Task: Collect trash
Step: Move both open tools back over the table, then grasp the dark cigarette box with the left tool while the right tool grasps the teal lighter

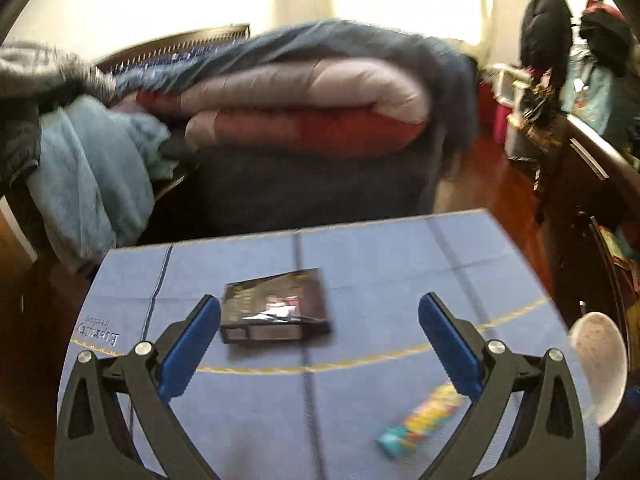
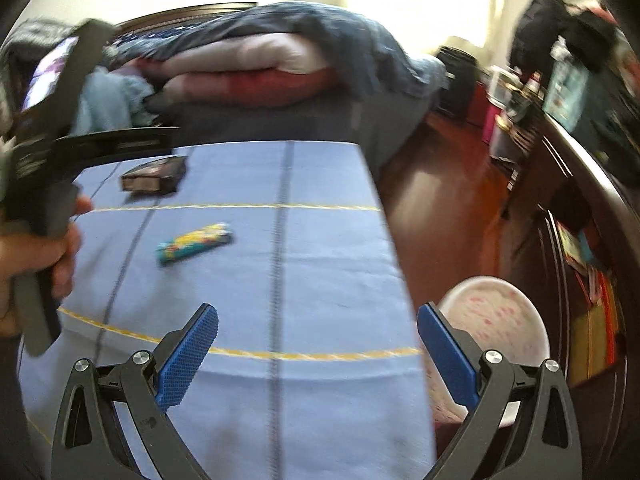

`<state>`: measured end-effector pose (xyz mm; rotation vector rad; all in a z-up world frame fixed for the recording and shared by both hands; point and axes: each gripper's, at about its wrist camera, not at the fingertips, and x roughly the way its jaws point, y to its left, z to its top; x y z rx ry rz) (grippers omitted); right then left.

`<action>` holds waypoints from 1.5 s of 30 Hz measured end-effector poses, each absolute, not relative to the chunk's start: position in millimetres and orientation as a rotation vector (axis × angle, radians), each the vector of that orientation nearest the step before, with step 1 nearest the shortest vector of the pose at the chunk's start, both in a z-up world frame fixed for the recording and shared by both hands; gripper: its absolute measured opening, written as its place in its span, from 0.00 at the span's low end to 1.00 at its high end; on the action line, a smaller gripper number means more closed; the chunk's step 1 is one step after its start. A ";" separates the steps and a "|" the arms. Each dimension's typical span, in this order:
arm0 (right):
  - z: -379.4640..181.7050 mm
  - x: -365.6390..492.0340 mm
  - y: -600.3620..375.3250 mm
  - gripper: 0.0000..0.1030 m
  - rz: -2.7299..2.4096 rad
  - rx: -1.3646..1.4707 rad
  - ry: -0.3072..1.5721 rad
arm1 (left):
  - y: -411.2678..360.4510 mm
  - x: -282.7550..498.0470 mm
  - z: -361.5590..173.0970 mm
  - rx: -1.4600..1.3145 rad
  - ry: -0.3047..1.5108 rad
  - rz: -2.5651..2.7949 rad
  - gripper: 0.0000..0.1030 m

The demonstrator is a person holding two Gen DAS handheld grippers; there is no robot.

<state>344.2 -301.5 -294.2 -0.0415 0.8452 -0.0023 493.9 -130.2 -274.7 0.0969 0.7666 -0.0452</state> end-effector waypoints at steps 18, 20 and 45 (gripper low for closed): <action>-319.8 413.2 -237.0 0.96 0.095 -0.072 0.930 | -101.2 567.0 -339.1 0.099 0.909 -0.024 0.97; -324.8 421.0 -231.4 0.96 0.092 -0.090 0.935 | -97.6 569.5 -342.8 0.065 0.944 -0.035 0.96; -338.7 431.3 -195.0 0.84 0.214 -0.152 0.945 | -43.1 527.3 -326.2 -0.128 0.834 -0.324 0.27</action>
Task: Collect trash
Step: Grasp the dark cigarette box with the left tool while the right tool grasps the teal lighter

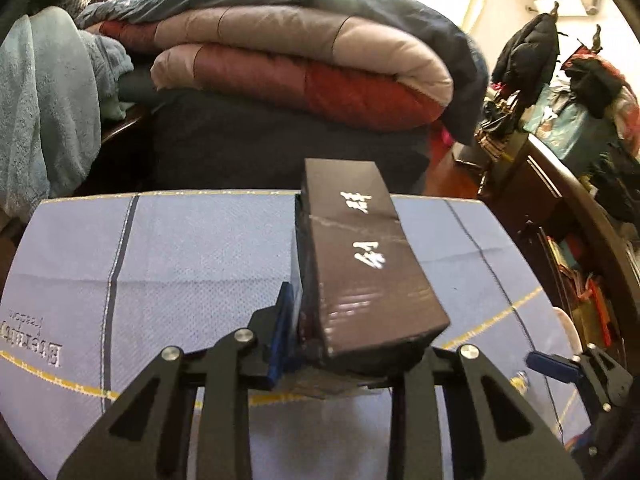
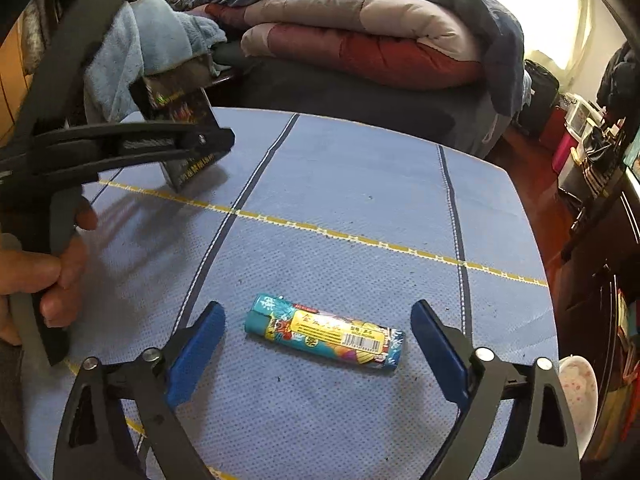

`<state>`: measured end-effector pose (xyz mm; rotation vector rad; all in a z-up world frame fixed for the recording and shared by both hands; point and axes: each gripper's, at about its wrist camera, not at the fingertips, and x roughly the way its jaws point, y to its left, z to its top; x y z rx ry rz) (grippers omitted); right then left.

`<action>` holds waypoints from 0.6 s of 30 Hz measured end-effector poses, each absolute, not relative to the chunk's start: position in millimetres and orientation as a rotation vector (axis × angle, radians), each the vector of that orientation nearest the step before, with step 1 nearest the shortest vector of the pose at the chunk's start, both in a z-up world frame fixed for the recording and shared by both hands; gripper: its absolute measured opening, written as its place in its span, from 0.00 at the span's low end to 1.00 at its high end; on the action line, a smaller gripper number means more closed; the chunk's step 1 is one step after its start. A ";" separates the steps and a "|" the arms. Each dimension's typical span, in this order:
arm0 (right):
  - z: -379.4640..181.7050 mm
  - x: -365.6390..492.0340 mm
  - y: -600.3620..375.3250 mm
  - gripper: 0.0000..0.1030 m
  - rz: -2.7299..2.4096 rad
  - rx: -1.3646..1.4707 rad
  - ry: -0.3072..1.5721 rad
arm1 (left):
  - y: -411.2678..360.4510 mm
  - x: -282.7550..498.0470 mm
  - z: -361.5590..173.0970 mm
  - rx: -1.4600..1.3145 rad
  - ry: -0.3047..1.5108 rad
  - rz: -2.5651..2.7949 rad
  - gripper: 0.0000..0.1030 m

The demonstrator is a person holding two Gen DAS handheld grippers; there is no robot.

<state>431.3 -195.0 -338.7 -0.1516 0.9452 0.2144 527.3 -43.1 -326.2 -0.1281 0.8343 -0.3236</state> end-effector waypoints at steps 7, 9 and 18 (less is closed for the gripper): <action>-339.0 430.2 -197.0 0.48 0.255 -0.111 0.963 | -41.5 500.6 -301.3 -0.101 0.796 -0.322 0.28; -337.9 428.4 -196.9 0.36 0.262 -0.105 0.965 | -40.3 493.8 -296.1 -0.104 0.790 -0.324 0.28; -334.1 419.0 -205.7 0.25 0.268 -0.059 0.970 | -38.2 469.1 -281.9 -0.113 0.778 -0.332 0.29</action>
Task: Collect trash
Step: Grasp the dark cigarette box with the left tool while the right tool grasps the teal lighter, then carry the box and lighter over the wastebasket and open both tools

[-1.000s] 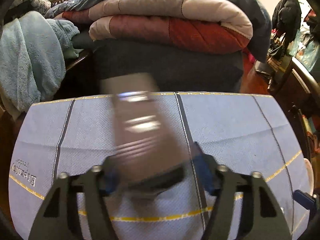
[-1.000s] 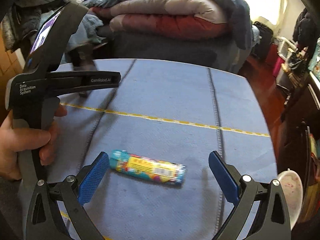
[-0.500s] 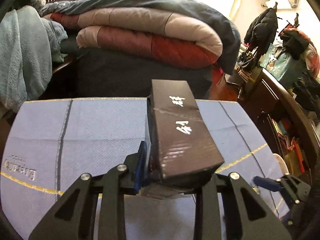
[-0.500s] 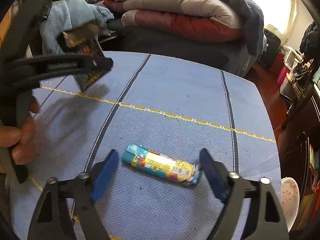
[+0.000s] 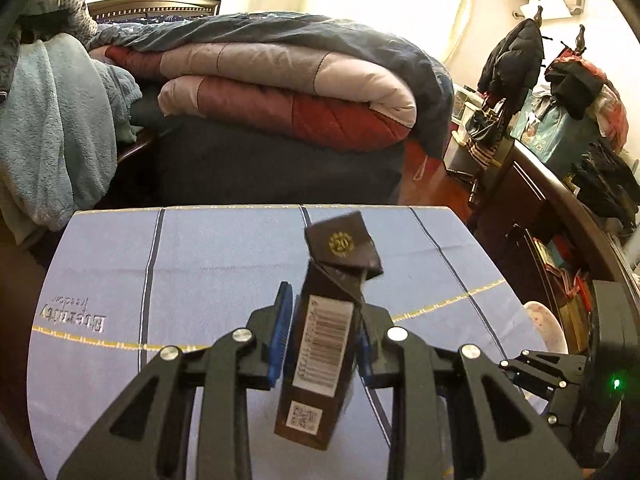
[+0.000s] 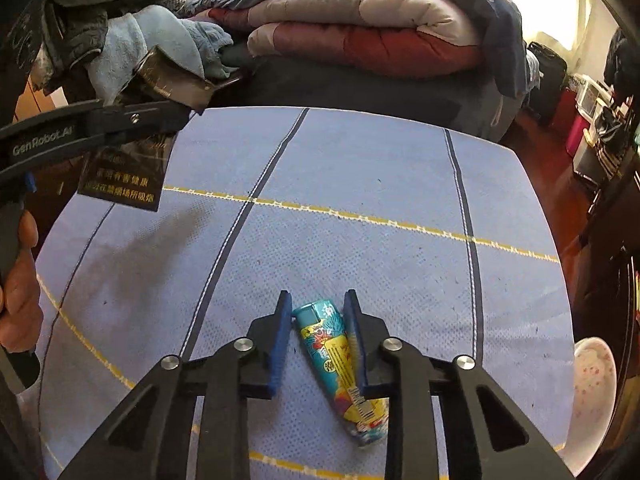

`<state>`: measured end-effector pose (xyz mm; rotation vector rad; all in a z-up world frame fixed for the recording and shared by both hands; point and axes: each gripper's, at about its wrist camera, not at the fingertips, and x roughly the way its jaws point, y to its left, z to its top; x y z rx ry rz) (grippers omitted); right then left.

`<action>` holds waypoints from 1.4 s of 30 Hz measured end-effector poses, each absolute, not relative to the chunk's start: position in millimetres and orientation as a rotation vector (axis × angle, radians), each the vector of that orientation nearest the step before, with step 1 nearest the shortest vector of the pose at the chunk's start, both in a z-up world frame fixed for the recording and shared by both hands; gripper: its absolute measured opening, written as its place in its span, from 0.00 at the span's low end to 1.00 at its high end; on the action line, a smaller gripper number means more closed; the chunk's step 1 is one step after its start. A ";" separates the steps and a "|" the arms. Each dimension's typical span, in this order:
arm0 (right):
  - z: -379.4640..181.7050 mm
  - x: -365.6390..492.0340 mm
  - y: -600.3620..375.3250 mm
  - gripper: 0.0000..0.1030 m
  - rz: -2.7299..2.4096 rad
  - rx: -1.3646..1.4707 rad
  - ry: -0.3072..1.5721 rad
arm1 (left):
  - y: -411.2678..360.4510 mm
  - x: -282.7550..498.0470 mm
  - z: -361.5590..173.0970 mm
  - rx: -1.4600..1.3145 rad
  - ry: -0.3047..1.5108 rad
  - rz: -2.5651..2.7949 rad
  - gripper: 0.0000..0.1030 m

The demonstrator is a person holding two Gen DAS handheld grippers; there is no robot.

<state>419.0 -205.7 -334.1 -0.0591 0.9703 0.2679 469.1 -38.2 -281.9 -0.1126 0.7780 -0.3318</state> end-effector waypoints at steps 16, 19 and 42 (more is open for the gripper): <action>-318.1 388.5 -239.8 0.24 0.256 0.018 0.925 | -44.9 446.6 -284.1 -0.136 0.773 -0.380 0.29; -311.2 380.6 -243.4 0.24 0.258 0.025 0.908 | -44.9 438.9 -277.8 -0.133 0.749 -0.394 0.29; -289.6 348.2 -281.1 0.24 0.247 0.103 0.854 | -79.8 409.2 -250.3 -0.011 0.632 -0.388 0.21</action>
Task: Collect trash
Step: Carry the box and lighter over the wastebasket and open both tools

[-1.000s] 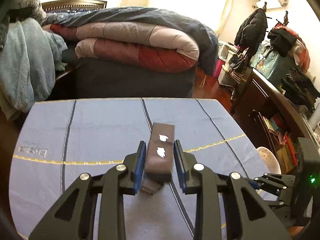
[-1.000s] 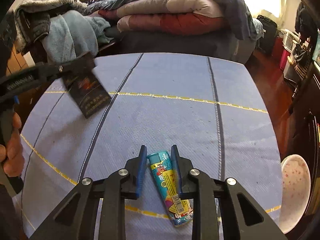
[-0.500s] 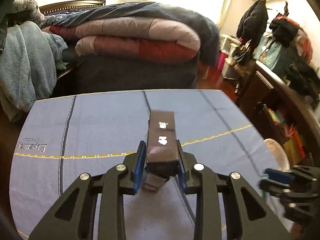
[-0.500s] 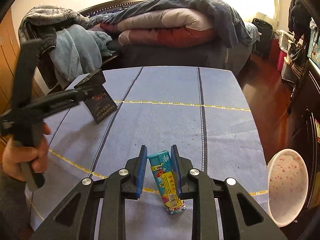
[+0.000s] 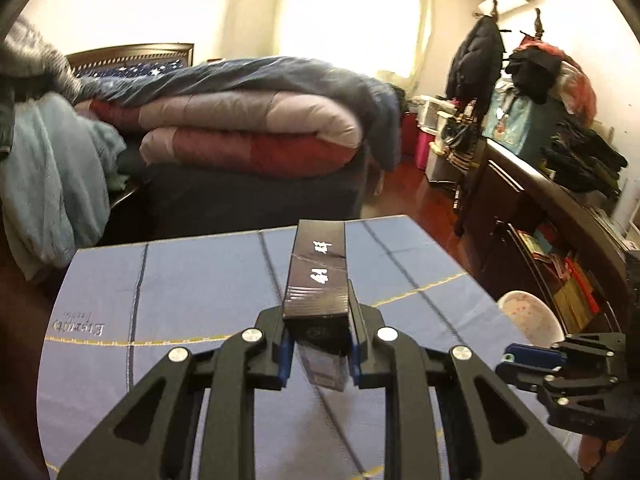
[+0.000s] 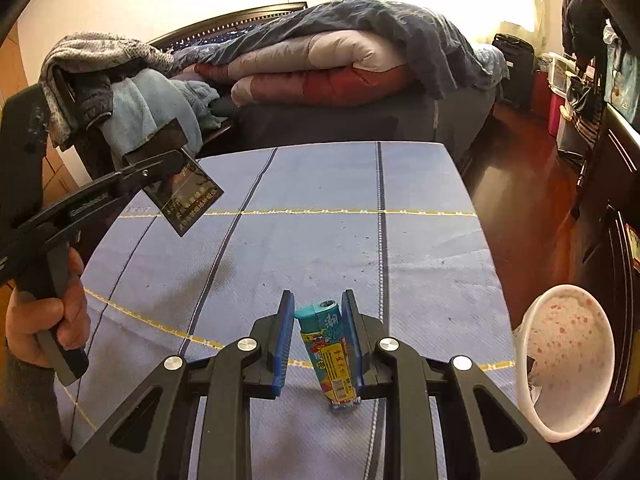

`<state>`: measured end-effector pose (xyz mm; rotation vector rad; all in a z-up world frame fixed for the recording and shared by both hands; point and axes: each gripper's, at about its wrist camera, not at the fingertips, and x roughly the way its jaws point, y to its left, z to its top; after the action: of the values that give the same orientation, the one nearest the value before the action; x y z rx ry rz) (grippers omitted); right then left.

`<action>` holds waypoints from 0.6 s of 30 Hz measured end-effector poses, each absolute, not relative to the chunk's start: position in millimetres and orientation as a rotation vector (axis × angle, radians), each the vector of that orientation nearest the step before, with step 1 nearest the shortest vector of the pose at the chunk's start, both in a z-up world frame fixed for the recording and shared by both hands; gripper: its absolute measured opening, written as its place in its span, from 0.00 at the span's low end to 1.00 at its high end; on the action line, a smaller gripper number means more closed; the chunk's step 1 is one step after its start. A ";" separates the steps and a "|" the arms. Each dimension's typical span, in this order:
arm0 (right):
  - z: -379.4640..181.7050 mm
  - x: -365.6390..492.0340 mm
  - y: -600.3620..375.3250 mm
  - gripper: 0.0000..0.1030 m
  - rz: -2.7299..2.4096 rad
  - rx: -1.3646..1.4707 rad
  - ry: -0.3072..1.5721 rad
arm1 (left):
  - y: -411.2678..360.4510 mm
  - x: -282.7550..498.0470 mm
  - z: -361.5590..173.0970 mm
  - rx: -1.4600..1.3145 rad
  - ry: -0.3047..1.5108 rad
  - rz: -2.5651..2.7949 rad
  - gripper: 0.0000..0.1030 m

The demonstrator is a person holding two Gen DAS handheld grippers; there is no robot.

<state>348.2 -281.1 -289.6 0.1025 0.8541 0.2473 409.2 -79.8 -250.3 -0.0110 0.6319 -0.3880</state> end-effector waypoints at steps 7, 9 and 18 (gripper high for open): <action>-280.7 331.5 -305.8 0.24 0.223 0.132 0.832 | -117.0 388.4 -235.4 0.009 0.617 -0.463 0.22; -277.5 325.4 -316.3 0.24 0.209 0.141 0.823 | -129.3 384.2 -233.7 0.010 0.617 -0.486 0.22; -260.5 300.6 -359.2 0.23 0.146 0.163 0.769 | -187.8 370.1 -228.0 0.029 0.621 -0.587 0.22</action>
<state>300.6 -359.2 -260.5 0.1625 0.7695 0.1458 370.1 -187.8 -228.0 0.0294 0.6207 -0.5871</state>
